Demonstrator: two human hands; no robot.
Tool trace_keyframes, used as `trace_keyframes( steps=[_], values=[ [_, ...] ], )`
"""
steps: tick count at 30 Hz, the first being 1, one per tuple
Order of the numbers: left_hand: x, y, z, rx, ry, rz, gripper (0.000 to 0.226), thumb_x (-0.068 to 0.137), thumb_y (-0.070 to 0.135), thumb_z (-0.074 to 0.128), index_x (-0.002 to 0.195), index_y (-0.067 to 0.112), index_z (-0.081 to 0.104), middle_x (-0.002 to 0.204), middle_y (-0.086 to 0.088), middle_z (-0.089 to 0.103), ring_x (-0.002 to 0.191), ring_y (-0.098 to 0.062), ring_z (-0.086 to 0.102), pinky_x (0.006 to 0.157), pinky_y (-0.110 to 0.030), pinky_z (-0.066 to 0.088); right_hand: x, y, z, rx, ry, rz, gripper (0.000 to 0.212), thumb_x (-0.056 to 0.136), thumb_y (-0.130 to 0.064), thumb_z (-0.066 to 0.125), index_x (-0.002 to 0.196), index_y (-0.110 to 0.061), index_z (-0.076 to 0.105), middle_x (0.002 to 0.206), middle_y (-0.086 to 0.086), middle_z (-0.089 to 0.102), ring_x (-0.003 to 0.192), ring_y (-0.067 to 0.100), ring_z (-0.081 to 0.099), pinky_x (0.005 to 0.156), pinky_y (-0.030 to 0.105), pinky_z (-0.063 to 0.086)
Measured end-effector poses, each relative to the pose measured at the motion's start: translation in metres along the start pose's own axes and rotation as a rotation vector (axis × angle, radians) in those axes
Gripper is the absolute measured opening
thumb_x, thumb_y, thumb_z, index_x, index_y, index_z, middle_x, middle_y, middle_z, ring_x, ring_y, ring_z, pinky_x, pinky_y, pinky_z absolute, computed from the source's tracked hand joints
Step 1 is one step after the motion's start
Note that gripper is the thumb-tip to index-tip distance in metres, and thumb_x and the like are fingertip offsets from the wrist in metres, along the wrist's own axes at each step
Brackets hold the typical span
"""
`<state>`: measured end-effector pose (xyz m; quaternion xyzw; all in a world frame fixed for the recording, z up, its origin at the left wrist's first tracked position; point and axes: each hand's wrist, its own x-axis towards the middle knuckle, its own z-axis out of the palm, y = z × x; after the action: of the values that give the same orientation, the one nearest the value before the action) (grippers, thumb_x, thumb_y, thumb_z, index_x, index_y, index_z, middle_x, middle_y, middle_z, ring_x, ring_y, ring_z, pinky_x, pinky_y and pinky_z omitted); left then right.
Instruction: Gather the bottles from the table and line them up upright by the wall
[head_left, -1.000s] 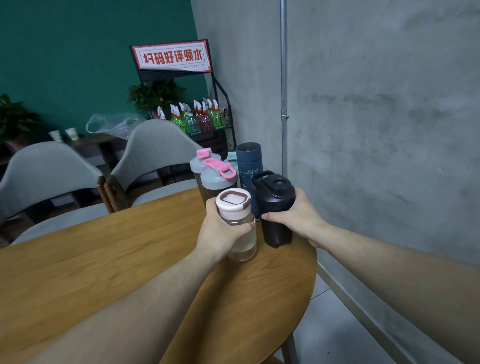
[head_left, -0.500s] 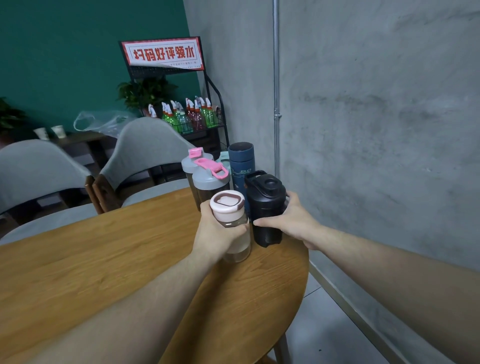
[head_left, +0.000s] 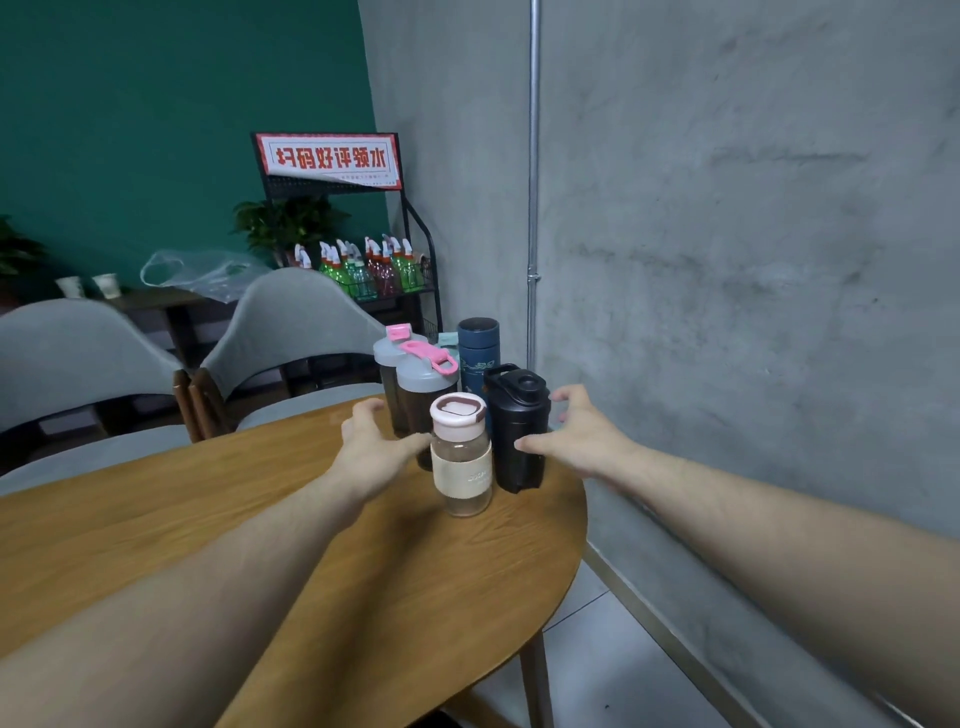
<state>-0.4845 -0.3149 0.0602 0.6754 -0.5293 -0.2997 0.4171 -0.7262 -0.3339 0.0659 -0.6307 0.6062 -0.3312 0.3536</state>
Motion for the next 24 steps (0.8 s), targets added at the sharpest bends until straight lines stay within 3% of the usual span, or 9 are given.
trace_keyframes(
  steps=[5, 8, 10, 12, 14, 17, 20, 24],
  values=[
    [-0.013, 0.013, -0.066, -0.026, 0.097, 0.074, 0.073, 0.087, 0.038, 0.073, 0.147, 0.025, 0.035, 0.151, -0.007, 0.036, 0.131, -0.027, 0.046, 0.103, -0.052, 0.049, -0.023, -0.063, 0.014, -0.032, 0.030, -0.147, 0.060, 0.090, -0.028, 0.076, 0.140, -0.018, 0.043, 0.134, 0.005, 0.053, 0.109, 0.019, 0.056, 0.086, 0.032, 0.049],
    [-0.018, 0.030, -0.108, -0.065, 0.129, 0.130, 0.061, 0.090, 0.040, 0.069, 0.142, 0.026, 0.039, 0.135, -0.002, 0.049, 0.119, -0.024, 0.054, 0.100, -0.049, 0.050, -0.029, -0.108, 0.031, -0.029, 0.005, -0.235, 0.046, 0.093, -0.028, 0.069, 0.133, -0.023, 0.045, 0.124, 0.000, 0.058, 0.091, 0.014, 0.059, 0.090, 0.040, 0.055],
    [-0.016, 0.041, -0.136, -0.082, 0.136, 0.172, 0.052, 0.093, 0.039, 0.067, 0.137, 0.028, 0.043, 0.120, -0.003, 0.057, 0.111, -0.025, 0.060, 0.099, -0.049, 0.051, -0.029, -0.140, 0.045, 0.011, -0.036, -0.296, 0.037, 0.096, -0.029, 0.066, 0.127, -0.025, 0.045, 0.112, -0.005, 0.059, 0.082, 0.010, 0.059, 0.087, 0.039, 0.057],
    [-0.007, 0.052, -0.163, -0.103, 0.153, 0.226, 0.045, 0.094, 0.037, 0.065, 0.133, 0.027, 0.046, 0.111, -0.004, 0.061, 0.106, -0.026, 0.064, 0.096, -0.050, 0.053, -0.023, -0.172, 0.063, 0.044, -0.062, -0.348, 0.036, 0.097, -0.030, 0.064, 0.127, -0.027, 0.046, 0.109, -0.009, 0.058, 0.085, 0.009, 0.061, 0.089, 0.039, 0.059],
    [0.008, 0.063, -0.188, -0.115, 0.168, 0.278, 0.035, 0.095, 0.036, 0.065, 0.126, 0.027, 0.050, 0.106, -0.004, 0.062, 0.097, -0.024, 0.064, 0.091, -0.048, 0.054, -0.011, -0.205, 0.085, 0.070, -0.079, -0.392, 0.037, 0.094, -0.035, 0.064, 0.127, -0.031, 0.046, 0.116, -0.007, 0.059, 0.096, 0.016, 0.066, 0.095, 0.049, 0.059],
    [0.044, 0.074, -0.223, -0.144, 0.185, 0.315, 0.018, 0.095, 0.035, 0.064, 0.109, 0.031, 0.054, 0.107, -0.005, 0.066, 0.091, -0.017, 0.062, 0.089, -0.046, 0.055, 0.020, -0.251, 0.125, 0.107, -0.110, -0.443, 0.039, 0.093, -0.037, 0.064, 0.128, -0.032, 0.049, 0.117, -0.007, 0.060, 0.101, 0.016, 0.065, 0.097, 0.053, 0.056],
    [0.088, 0.083, -0.253, -0.214, 0.198, 0.290, 0.022, 0.093, 0.039, 0.066, 0.107, 0.027, 0.053, 0.099, 0.001, 0.067, 0.090, -0.017, 0.063, 0.093, -0.048, 0.053, 0.055, -0.296, 0.160, 0.141, -0.151, -0.466, 0.034, 0.096, -0.030, 0.063, 0.127, -0.027, 0.049, 0.112, -0.004, 0.058, 0.098, 0.018, 0.062, 0.096, 0.051, 0.057],
    [0.137, 0.106, -0.300, -0.248, 0.230, 0.261, 0.024, 0.094, 0.044, 0.064, 0.097, 0.024, 0.051, 0.094, 0.001, 0.065, 0.082, -0.016, 0.062, 0.084, -0.040, 0.054, 0.099, -0.368, 0.184, 0.167, -0.169, -0.470, 0.037, 0.095, -0.028, 0.063, 0.129, -0.023, 0.051, 0.113, 0.000, 0.061, 0.107, 0.020, 0.063, 0.099, 0.051, 0.056]
  ],
)
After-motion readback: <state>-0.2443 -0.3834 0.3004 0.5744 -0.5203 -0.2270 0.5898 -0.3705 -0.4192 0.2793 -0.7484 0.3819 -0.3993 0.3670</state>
